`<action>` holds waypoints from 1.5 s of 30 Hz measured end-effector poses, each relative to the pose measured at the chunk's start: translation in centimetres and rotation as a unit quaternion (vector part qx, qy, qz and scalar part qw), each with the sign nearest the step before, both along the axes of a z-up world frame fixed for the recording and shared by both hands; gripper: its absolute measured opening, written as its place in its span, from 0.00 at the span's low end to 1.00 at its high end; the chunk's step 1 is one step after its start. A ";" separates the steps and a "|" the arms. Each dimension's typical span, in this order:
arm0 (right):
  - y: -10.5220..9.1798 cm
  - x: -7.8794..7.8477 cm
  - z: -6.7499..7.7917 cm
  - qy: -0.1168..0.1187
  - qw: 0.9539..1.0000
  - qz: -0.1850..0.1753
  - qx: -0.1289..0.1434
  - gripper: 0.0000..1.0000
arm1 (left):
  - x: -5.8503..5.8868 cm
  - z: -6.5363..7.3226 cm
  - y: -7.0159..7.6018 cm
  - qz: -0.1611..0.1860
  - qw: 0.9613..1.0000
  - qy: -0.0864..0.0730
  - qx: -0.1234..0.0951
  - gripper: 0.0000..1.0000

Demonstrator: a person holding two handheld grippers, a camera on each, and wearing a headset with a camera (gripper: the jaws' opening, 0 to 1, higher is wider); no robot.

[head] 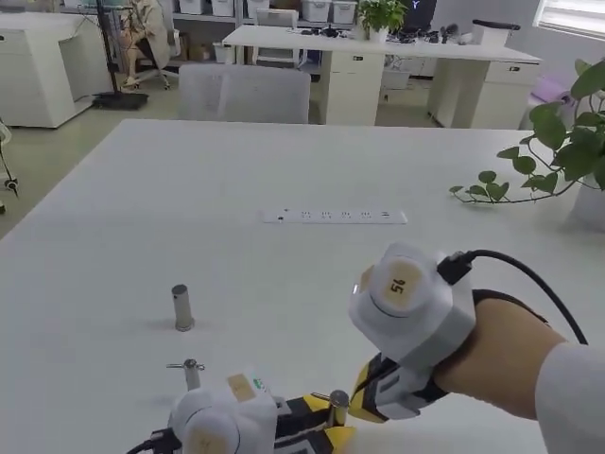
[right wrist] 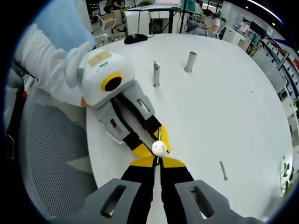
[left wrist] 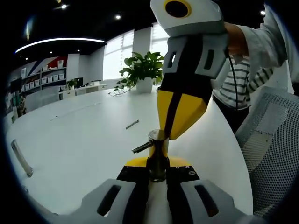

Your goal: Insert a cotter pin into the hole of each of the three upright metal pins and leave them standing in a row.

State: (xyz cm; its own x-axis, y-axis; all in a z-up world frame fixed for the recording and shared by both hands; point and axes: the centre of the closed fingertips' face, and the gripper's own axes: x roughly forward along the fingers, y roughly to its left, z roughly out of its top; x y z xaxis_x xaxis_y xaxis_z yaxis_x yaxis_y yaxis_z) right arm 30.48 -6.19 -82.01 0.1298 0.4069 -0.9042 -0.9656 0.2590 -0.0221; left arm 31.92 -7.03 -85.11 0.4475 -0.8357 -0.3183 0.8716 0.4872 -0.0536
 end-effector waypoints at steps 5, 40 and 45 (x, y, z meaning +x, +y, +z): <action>0.0 0.0 0.0 -0.003 1.000 0.005 0.002 0.05 | 0.0 0.0 0.0 0.000 1.000 0.001 0.000 0.11; -0.4 -0.3 -0.3 -0.012 1.000 0.008 0.016 0.05 | -0.1 -0.2 0.1 0.001 1.000 0.003 -0.002 0.11; -0.7 -0.3 -0.3 -0.008 1.000 -0.002 0.021 0.10 | -0.1 -0.3 0.1 0.001 1.000 0.005 -0.002 0.11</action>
State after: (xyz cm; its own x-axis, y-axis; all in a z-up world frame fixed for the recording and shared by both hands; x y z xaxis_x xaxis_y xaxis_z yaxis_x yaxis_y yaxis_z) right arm 30.15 -6.93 -82.32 0.1461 0.4439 -0.8841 -0.9641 0.2641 -0.0267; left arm 31.78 -6.94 -85.37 0.4460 -0.8358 -0.3201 0.8701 0.4887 -0.0637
